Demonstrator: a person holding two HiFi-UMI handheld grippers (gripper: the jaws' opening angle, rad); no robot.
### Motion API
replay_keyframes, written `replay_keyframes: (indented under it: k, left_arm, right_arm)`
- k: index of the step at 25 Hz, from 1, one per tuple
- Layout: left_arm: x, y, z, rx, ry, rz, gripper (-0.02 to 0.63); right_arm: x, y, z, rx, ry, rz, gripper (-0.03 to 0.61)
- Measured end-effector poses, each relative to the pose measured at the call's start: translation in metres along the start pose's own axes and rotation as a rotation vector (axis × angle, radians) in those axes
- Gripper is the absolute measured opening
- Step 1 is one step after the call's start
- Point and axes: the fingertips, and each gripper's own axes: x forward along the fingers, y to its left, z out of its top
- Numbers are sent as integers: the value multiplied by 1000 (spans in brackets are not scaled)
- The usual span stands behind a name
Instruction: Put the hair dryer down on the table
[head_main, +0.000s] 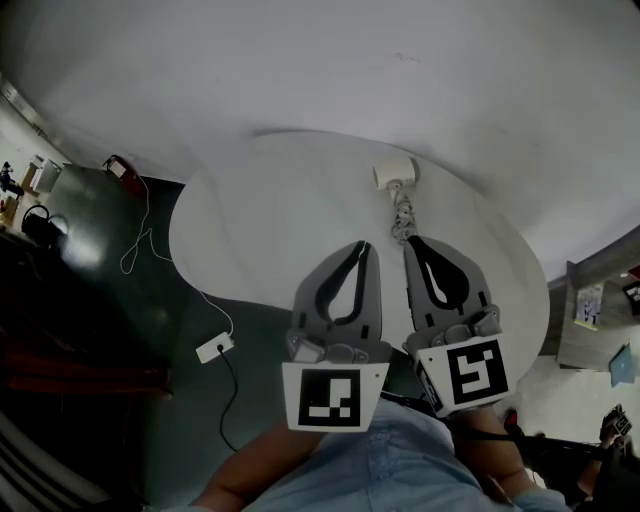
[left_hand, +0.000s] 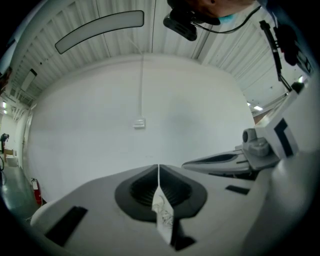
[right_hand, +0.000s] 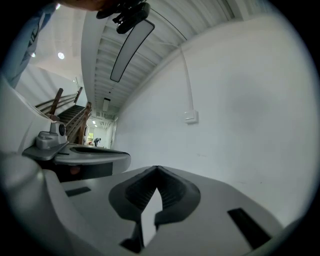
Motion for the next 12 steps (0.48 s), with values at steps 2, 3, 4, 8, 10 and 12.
replay_keyframes:
  k: [2,3,4,8,10,12]
  left_arm:
    - [-3,3,0,9,6,-7,12]
    - [-4,5,0,8,5,-9,12]
    - [-5,8,0,4,1,-9,12]
    - [-9,14,3,-1,-18,-19,12]
    - [-10,16,4,-3,-25,-25,12]
    - [-11,19,5,-2,-27,-32,12]
  right_arm:
    - [0,4,2,-2,-4,-3,11]
    - [1,6,3,-3,-6,-5,11]
    - [1,8,4,-4,-8,-7,11]
    - [3,15,7,-11,-9,-17,11]
    - [4,18,8,-13,-9,-21,11]
    - [4,20,9,-16,-8,-26,11]
